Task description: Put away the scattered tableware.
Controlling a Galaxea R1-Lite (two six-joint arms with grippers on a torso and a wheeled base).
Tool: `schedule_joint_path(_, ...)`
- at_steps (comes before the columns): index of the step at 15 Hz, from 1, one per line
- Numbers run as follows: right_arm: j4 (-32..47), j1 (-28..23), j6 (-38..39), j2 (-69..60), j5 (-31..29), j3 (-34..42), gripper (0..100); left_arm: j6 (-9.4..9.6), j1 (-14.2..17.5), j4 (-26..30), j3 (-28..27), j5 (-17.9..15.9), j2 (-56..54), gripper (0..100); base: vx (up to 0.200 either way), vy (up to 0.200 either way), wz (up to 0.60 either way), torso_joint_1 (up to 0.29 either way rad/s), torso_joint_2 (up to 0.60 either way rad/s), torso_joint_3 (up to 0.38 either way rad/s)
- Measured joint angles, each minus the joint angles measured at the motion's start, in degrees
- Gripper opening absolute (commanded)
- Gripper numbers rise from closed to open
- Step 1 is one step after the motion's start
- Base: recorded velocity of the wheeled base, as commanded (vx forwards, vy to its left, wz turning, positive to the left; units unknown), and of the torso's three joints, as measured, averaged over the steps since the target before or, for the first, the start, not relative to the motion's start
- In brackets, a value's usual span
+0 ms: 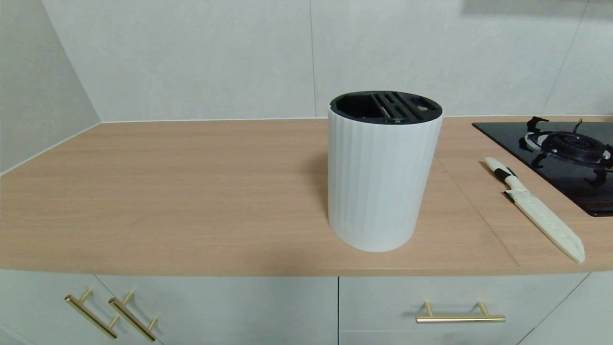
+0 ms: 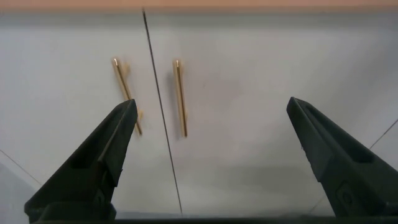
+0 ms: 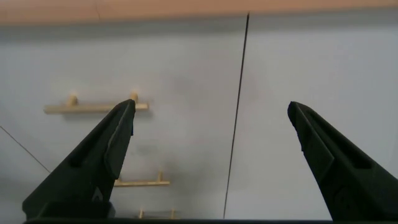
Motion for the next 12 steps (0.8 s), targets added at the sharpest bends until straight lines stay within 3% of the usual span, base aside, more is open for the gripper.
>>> schedule_joint_path(12,0.0,0.0,0.0,0.0,0.0,0.0,100,0.0,0.0,0.0,0.0,0.0,0.0,100,0.0,0.0,0.0,0.23,-0.51,-0.282)
